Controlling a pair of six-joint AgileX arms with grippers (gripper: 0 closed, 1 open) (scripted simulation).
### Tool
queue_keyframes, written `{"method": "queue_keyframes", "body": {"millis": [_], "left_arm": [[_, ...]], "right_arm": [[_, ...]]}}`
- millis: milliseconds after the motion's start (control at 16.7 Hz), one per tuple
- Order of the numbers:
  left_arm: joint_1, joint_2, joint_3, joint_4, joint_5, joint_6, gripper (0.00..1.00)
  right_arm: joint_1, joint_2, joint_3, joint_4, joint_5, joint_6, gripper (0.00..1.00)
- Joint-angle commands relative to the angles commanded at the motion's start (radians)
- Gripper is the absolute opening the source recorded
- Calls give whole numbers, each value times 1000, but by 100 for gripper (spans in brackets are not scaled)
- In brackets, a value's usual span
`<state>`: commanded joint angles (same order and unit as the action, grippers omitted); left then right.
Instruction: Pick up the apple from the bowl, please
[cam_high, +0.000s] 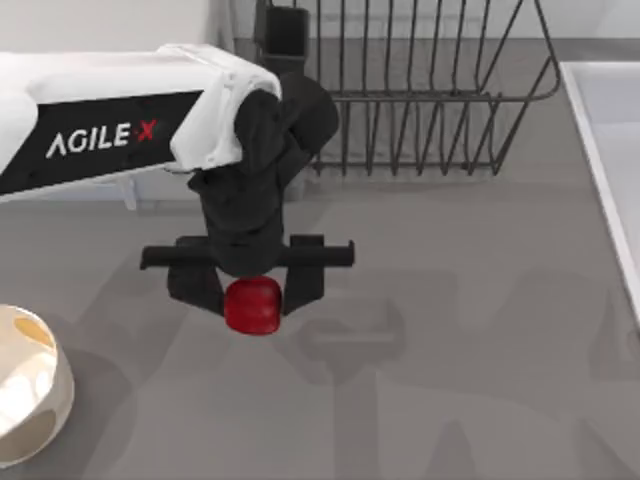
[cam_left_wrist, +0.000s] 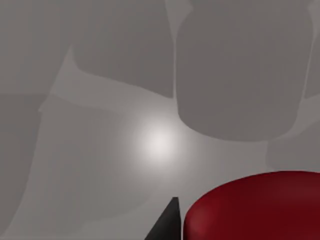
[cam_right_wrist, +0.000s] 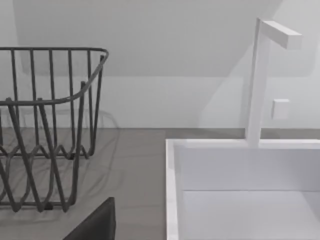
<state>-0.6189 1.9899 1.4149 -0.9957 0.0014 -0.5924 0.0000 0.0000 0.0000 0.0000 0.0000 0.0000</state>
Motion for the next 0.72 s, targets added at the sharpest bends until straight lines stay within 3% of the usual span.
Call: {"method": "queue_keyframes", "body": {"millis": [660,720], "left_arm": [[0,0,0,0,0,0,98],[0,0,0,0,0,0,100]], "right_arm": [[0,0,0,0,0,0,100],[0,0,0,0,0,0,100]]}}
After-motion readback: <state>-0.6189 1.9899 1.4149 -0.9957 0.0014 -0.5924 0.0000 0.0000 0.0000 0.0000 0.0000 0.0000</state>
